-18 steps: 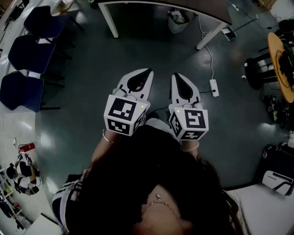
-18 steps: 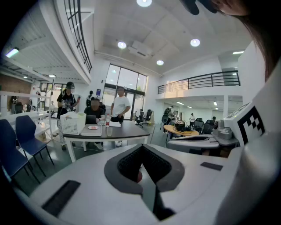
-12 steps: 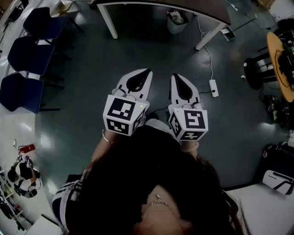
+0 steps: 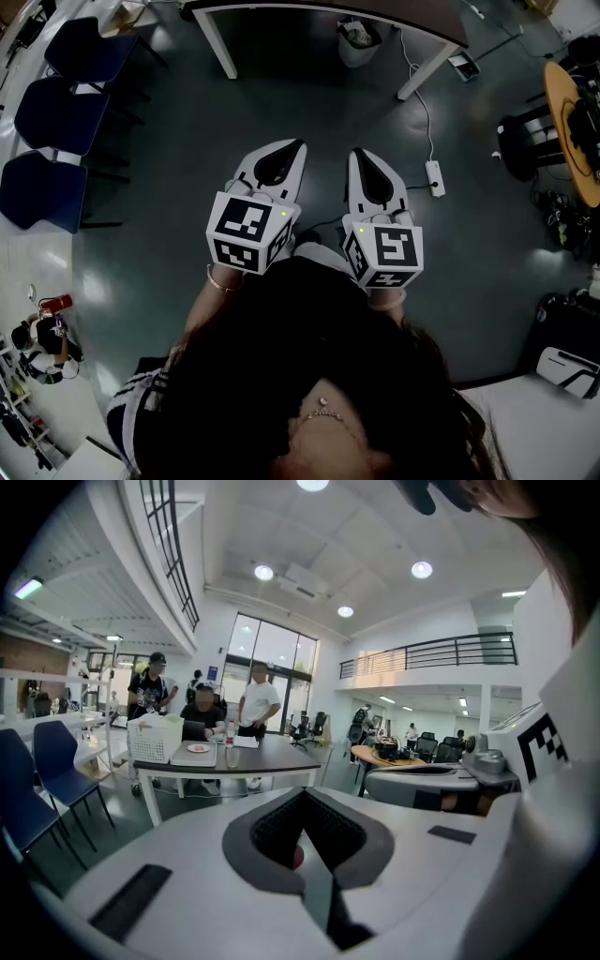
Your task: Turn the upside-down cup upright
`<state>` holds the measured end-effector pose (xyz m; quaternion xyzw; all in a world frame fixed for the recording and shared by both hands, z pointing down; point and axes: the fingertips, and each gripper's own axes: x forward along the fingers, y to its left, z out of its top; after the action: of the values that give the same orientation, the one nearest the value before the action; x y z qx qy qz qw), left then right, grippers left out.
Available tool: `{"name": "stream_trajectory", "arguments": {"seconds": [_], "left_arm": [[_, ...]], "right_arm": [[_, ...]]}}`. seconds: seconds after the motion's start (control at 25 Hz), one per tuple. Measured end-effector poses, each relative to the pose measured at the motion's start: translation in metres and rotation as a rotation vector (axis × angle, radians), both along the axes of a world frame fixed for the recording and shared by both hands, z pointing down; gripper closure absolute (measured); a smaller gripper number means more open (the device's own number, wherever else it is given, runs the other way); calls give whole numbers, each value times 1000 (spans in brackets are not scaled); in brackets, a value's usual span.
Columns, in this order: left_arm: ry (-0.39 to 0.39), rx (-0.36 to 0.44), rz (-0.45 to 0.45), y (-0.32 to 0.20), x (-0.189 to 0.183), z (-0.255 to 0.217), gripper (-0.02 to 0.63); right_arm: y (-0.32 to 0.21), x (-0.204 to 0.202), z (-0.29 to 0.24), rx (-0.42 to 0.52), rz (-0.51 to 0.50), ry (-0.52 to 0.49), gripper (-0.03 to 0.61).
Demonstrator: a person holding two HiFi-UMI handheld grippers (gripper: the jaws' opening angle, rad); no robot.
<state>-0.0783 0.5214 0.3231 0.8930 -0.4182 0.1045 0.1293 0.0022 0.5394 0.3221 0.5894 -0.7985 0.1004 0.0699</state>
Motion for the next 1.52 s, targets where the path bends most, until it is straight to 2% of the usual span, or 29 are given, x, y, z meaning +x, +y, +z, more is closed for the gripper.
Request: {"name": "stream_trajectory", "arguments": {"seconds": [0.28,0.64,1.0,1.52], "left_arm": [[3,6,-36,-13,20,0,612],[-7,-5,-43,-51,26,7,611],[-8,-5,-16,-128,28,14,612],[15,33,36,-242,11,-3,612]], "right_arm": [[-11,19,-1,19,-38,-2,560],[-51,23,9,3,-59,-7,560],[-127,19,17,-2,-46,-14,560],[-240,-1,1,26,-3,4,560]]}}
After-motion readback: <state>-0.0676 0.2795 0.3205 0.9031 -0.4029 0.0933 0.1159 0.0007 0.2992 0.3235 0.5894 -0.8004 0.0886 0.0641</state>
